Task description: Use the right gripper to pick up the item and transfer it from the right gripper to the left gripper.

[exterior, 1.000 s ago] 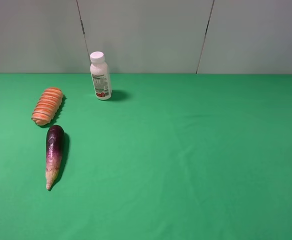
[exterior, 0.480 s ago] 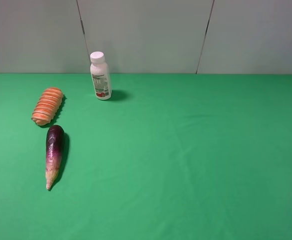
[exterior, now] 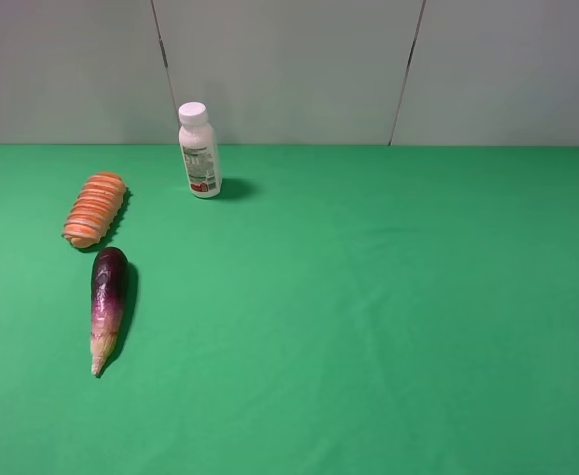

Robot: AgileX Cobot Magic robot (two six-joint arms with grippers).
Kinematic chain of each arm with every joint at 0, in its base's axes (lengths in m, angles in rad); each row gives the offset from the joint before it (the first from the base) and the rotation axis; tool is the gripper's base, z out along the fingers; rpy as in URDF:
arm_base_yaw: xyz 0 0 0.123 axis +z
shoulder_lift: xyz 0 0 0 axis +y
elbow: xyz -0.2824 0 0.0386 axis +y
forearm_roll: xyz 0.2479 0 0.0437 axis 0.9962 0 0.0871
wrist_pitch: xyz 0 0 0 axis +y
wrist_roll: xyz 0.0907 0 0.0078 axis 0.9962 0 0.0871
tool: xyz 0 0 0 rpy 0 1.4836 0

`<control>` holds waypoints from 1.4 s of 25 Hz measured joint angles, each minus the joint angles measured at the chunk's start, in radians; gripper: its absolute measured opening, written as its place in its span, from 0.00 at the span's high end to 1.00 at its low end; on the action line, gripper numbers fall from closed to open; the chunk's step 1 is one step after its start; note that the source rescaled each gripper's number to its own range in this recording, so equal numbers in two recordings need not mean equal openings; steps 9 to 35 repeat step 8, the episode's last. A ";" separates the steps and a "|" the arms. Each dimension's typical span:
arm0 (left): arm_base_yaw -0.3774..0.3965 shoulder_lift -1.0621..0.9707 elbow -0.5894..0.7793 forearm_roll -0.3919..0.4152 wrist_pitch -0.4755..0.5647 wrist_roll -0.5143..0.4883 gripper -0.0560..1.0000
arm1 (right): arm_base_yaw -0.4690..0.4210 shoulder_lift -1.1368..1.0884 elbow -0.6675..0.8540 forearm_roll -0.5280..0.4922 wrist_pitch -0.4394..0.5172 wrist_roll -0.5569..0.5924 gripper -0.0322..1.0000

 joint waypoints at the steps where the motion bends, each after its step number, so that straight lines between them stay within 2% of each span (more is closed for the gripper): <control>1: 0.000 0.000 0.000 0.000 0.000 0.000 0.00 | 0.000 0.000 0.000 0.000 0.000 0.000 0.00; 35: 0.000 0.000 0.000 0.000 0.000 0.000 0.00 | 0.000 0.000 0.000 0.000 0.000 0.000 0.00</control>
